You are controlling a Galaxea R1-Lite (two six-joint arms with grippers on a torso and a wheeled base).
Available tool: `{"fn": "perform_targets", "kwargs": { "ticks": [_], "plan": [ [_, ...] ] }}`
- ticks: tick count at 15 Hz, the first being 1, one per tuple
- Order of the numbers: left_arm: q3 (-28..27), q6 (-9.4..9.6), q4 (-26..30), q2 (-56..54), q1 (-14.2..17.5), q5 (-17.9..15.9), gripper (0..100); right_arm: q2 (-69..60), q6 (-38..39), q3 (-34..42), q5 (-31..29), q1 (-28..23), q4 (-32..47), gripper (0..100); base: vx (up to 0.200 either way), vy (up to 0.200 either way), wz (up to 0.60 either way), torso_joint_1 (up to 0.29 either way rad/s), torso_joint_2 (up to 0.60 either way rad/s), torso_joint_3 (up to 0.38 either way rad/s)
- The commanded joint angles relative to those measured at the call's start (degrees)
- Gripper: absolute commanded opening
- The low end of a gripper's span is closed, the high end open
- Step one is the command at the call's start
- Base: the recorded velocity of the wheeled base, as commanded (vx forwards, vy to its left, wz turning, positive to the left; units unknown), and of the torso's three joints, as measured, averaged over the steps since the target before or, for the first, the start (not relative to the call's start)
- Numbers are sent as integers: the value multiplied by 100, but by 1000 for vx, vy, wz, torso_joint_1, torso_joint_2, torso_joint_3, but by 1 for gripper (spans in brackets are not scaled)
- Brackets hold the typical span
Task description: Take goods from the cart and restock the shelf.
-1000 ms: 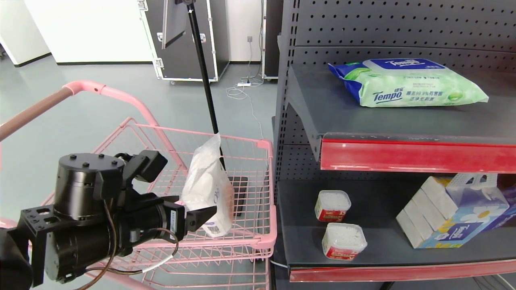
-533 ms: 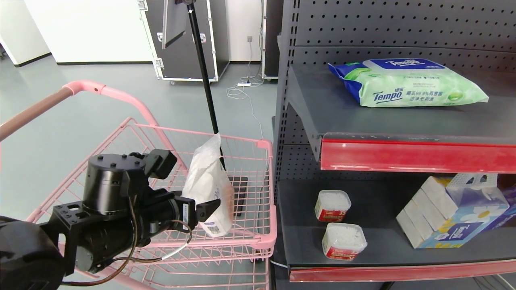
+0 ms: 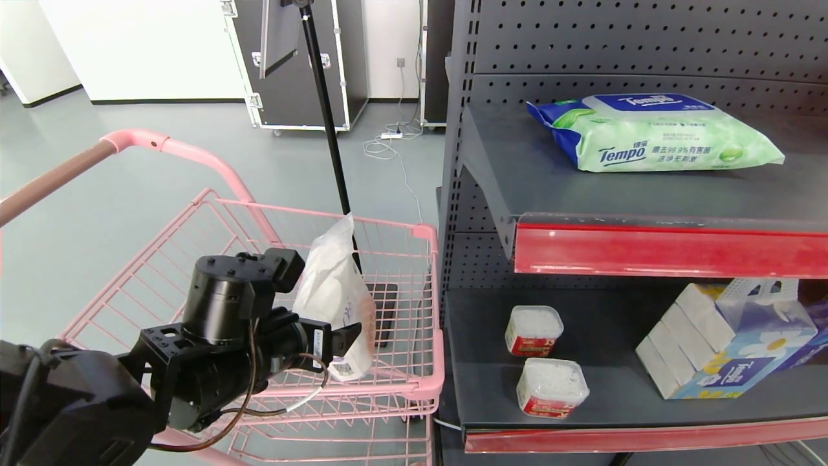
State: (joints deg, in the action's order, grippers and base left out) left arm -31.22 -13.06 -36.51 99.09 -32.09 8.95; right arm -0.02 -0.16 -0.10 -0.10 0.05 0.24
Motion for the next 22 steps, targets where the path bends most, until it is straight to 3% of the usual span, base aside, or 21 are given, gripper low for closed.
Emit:
{"fn": "perform_targets", "kwargs": {
  "ticks": [1,7,12,22],
  "plan": [
    [19,-4,4,41,-17,19,100,2,-2,1,1,4,2,100,0,0,0,0,0,0],
    [-253,-39,4,436,-8,54,100,2,-2,1,1,4,2,100,0,0,0,0,0,0],
    [-473,-57,4,779,-8,432,100,2,-2,1,1,4,2,100,0,0,0,0,0,0],
    [-991,-127,-23,1183,62,608,100,2,-2,1,1,4,2,100,0,0,0,0,0,0]
  ]
}}
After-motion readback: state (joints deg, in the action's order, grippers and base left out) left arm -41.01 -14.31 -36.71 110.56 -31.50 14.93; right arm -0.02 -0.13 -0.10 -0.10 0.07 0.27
